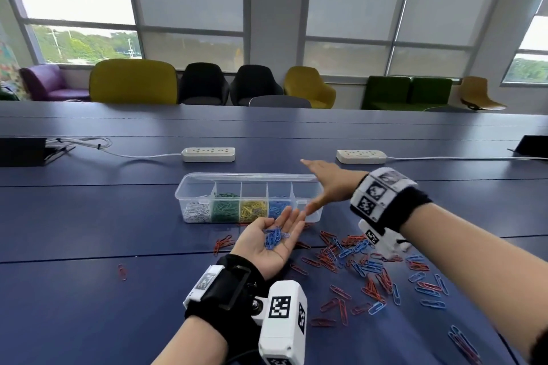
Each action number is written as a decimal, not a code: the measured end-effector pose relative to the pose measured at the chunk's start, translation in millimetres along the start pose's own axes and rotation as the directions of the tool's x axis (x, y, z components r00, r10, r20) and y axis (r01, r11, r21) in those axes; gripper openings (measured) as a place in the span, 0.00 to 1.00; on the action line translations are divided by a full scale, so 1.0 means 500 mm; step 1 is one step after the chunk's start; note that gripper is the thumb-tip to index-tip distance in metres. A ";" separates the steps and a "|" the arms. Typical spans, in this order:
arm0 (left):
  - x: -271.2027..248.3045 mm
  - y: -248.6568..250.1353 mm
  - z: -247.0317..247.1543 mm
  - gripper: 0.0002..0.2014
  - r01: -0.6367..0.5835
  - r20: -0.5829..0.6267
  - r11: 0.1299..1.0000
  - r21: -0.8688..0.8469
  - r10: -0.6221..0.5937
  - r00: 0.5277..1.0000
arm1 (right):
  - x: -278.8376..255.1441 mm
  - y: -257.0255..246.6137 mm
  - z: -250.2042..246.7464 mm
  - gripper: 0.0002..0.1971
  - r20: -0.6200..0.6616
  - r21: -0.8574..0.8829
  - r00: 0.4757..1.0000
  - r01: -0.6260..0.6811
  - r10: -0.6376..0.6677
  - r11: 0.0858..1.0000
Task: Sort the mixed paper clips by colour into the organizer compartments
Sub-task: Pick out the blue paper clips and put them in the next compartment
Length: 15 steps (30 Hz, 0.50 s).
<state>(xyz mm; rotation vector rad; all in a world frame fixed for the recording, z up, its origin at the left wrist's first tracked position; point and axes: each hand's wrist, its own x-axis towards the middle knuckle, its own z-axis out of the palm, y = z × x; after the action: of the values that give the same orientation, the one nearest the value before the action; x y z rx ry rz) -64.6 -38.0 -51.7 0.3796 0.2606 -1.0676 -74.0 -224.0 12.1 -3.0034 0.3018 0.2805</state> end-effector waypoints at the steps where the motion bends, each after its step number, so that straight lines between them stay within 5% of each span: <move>1: -0.001 -0.001 0.000 0.20 -0.010 -0.014 1.000 0.003 0.010 1.000 | 0.014 0.002 0.012 0.64 0.031 -0.024 0.999 -0.020 0.021 0.999; 9: -0.010 0.020 0.009 0.12 -0.082 0.006 0.996 0.044 0.082 0.997 | 0.027 -0.014 0.066 0.56 -0.085 0.025 0.996 -0.023 0.025 0.999; 15: 0.026 0.070 0.117 0.29 -0.205 0.103 0.835 0.510 0.177 0.979 | 0.021 -0.016 0.070 0.57 -0.093 0.047 0.995 -0.026 0.030 0.999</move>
<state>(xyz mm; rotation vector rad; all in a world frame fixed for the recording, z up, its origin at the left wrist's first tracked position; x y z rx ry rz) -25.9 -58.2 2.4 0.8474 -0.1222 -0.9363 -68.2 -213.8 -23.2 -2.9746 0.3543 0.1333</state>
